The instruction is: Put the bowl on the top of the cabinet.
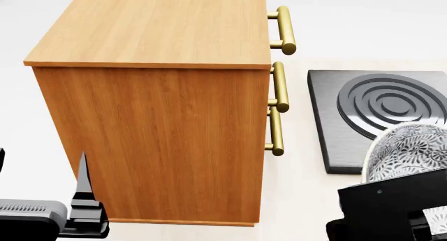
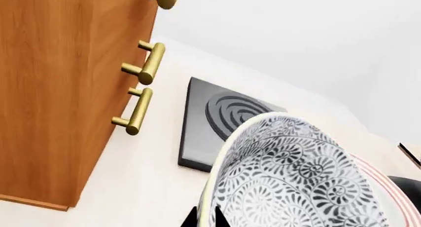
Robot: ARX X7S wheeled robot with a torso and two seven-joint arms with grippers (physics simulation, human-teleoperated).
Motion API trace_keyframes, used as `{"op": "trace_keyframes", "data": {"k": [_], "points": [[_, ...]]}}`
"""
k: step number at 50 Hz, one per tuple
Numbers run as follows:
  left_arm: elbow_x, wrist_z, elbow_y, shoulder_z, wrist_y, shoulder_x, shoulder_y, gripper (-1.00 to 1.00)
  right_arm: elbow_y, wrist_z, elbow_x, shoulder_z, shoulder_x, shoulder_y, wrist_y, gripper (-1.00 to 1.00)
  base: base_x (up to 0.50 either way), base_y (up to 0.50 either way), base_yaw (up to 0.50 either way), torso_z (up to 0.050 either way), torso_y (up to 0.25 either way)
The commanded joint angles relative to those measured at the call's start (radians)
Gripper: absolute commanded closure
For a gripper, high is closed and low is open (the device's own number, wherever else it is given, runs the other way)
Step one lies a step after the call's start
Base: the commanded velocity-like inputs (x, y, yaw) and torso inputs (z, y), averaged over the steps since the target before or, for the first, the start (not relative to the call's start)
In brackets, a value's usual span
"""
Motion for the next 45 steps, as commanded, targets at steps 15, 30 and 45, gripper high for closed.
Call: {"op": "trace_keyframes", "data": {"k": [15,30,45], "points": [[-0.002,-0.006,-0.009,0.014,-0.001,-0.001,-0.009,-1.0,0.376,0.544,0.715,-0.429,0.006,0.873,0.056,1.0,0.0,0.0,0.0,0.0,0.0],[0.0,-0.007,-0.025,0.025,0.009,-0.001,-0.012,-1.0,0.654,0.526,0.77,-0.756,-0.058,1.286,0.085,1.0,0.0,0.0,0.0,0.0,0.001],[-0.002,-0.011,-0.027,0.031,0.011,-0.004,-0.01,-1.0,0.839,0.428,0.728,-0.841,-0.194,1.489,0.143,1.0,0.0,0.0,0.0,0.0,0.001]]}}
